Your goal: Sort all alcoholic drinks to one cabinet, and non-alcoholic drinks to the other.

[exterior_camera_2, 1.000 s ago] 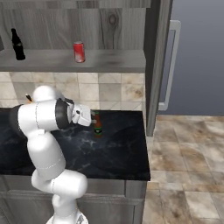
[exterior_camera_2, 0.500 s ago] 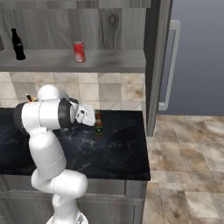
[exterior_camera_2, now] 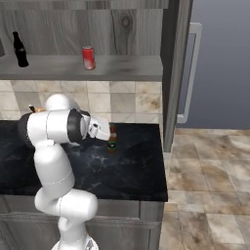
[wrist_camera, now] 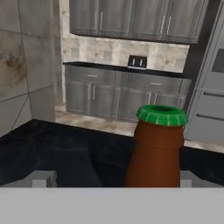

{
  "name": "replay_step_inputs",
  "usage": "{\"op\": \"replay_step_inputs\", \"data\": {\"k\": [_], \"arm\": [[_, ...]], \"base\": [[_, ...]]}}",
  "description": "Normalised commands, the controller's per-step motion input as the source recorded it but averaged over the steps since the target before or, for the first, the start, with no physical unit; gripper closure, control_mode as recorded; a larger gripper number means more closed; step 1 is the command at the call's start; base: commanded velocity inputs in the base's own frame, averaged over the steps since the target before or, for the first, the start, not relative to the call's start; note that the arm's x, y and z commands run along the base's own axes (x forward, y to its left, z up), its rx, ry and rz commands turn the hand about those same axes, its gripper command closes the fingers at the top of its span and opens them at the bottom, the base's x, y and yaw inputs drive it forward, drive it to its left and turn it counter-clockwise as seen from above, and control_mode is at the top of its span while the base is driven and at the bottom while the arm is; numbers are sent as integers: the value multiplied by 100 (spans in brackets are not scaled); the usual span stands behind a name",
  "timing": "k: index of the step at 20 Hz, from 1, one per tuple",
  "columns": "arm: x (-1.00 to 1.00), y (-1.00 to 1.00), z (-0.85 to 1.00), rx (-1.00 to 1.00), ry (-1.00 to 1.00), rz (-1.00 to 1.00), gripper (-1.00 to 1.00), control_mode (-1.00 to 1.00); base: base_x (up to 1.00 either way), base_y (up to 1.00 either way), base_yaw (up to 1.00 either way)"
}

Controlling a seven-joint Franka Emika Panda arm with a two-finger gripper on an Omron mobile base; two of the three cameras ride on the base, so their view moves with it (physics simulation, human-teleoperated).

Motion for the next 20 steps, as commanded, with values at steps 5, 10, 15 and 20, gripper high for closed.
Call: {"op": "replay_step_inputs", "data": {"k": [5, 10, 15, 20], "arm": [[0, -9, 0, -14, 0, -2, 100, -100], [-2, -15, 0, -4, 0, 0, 100, -100], [-38, -16, 39, 1, -5, 1, 100, -100], [-82, -3, 96, 6, -16, 10, 100, -100]], "base": [[0, 0, 0], [0, 0, 0], [0, 0, 0], [0, 0, 0]]}}
